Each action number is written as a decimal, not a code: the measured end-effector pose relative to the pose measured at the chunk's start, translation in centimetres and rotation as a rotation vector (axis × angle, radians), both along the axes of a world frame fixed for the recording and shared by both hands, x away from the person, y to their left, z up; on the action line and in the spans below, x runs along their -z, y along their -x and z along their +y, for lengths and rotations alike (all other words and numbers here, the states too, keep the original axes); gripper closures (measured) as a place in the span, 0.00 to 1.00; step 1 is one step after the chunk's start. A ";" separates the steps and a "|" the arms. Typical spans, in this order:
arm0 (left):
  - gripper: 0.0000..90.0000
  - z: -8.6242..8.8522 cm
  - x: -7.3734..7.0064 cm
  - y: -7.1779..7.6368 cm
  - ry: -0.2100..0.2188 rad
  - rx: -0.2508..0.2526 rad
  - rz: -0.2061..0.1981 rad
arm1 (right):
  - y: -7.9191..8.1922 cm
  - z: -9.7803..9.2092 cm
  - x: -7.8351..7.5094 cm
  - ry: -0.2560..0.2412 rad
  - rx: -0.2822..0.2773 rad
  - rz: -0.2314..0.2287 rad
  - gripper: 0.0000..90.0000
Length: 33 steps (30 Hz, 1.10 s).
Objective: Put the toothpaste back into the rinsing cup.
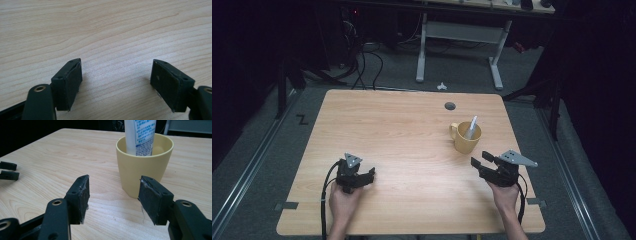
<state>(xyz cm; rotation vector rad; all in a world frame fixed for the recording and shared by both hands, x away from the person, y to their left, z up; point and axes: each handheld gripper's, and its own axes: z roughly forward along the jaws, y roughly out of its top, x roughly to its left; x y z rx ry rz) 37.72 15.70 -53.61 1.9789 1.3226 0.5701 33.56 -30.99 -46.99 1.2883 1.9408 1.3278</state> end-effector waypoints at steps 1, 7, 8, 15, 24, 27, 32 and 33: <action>0.29 0.0 0.0 0.0 0.000 0.000 0.000 | 0.0 0.0 0.1 -0.001 0.002 0.006 0.47; 0.29 0.0 0.0 0.0 0.000 0.000 0.000 | -0.3 0.2 0.7 0.007 0.006 0.024 0.48; 0.29 0.0 0.0 0.0 0.000 0.000 0.000 | -0.4 0.2 0.8 0.009 0.006 0.025 0.48; 0.29 0.0 0.0 0.0 0.000 0.001 0.001 | -0.6 0.5 1.4 0.021 0.007 0.047 0.48; 0.29 0.0 0.0 0.0 0.000 0.000 0.000 | -0.9 0.9 1.7 0.035 0.008 0.052 0.49; 0.29 0.0 0.0 0.0 0.000 0.000 0.000 | -1.0 1.0 1.9 0.042 0.009 0.053 0.49; 0.29 0.0 0.0 0.0 0.000 0.000 0.000 | -1.2 1.3 2.1 0.053 0.008 0.055 0.49; 0.29 0.0 0.0 0.0 0.001 0.000 0.000 | -1.2 1.4 2.1 0.056 0.009 0.057 0.49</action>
